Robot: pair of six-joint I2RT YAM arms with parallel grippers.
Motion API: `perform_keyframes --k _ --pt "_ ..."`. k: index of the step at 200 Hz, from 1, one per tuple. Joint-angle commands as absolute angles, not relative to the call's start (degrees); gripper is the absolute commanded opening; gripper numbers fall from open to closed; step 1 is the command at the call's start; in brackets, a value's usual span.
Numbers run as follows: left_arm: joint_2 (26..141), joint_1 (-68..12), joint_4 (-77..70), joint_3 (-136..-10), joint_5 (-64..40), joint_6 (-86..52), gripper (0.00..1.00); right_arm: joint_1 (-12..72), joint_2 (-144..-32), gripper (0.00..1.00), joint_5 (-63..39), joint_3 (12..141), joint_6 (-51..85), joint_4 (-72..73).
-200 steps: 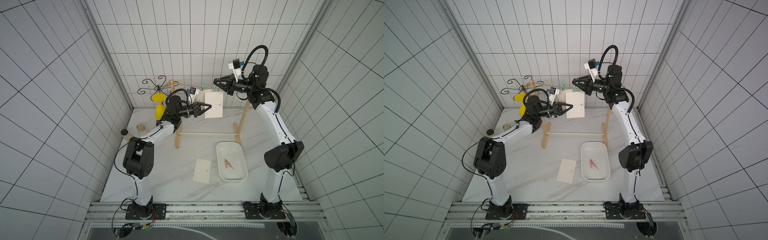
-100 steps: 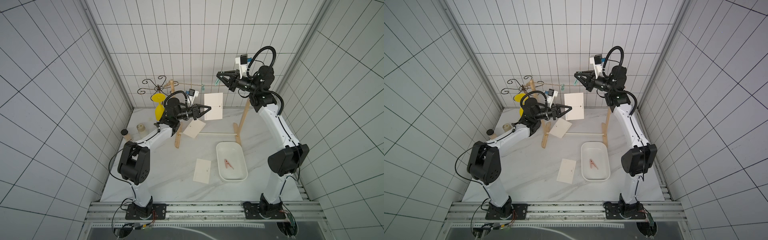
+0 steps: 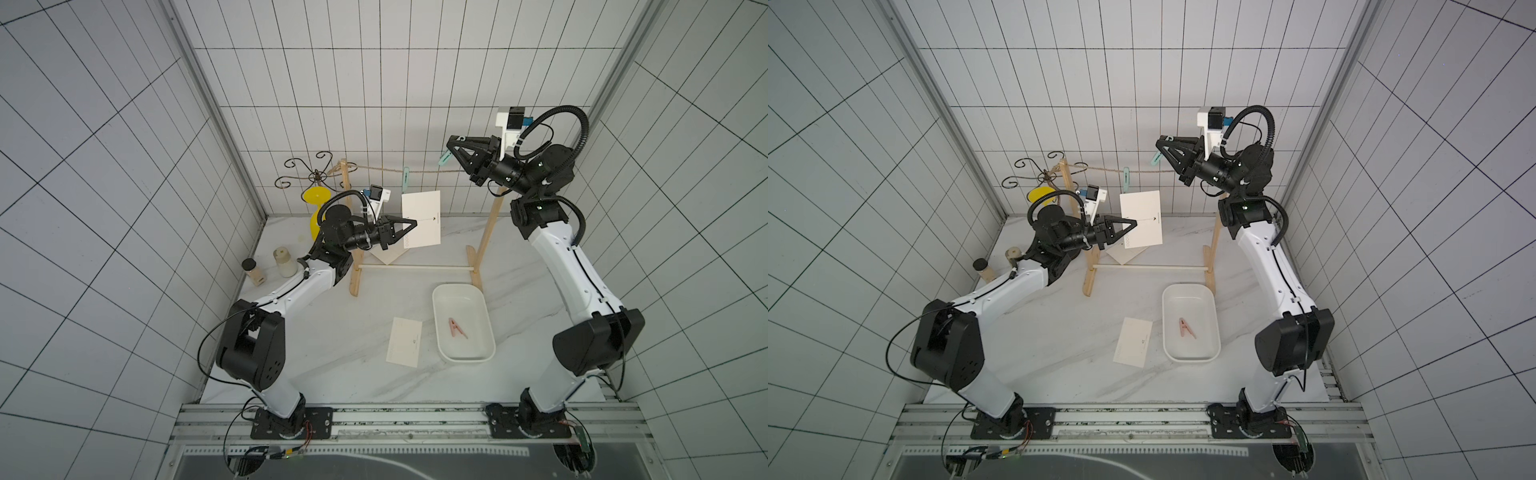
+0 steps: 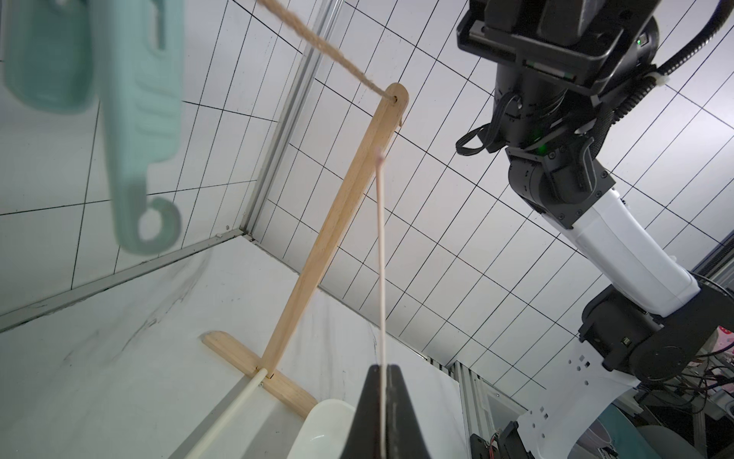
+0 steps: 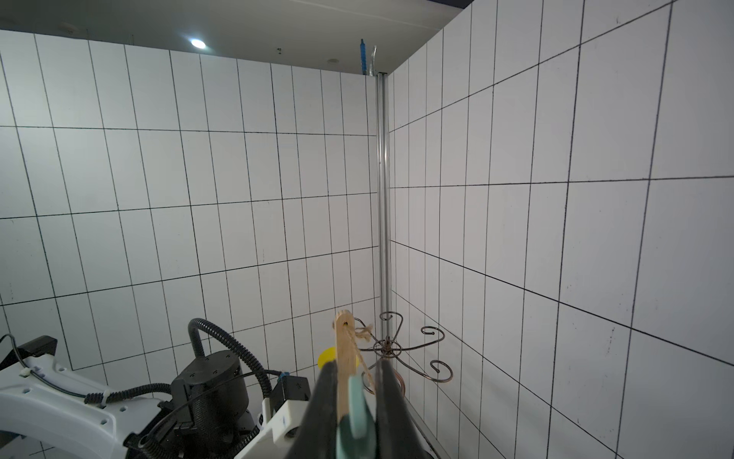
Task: Remove the postcards from the strings
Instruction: Place the postcard on the postcard, then place the clamp in the storage box.
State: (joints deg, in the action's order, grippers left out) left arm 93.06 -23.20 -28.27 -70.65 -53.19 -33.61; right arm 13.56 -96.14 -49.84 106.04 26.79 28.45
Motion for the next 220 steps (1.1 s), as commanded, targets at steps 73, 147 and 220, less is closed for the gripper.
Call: perform_keyframes --k 73,147,220 --pt "82.87 -23.38 -25.32 -59.94 -49.60 -31.29 0.00 13.87 -79.48 0.00 -47.39 83.07 27.60 37.18" --pt "71.95 -23.47 -20.37 -45.44 -44.04 -30.24 0.00 14.05 -65.12 0.00 -42.62 56.40 25.61 31.13" --pt "66.68 -23.89 -15.15 -33.44 -41.66 -31.64 0.00 14.37 -58.60 0.00 -35.97 36.88 25.96 25.59"
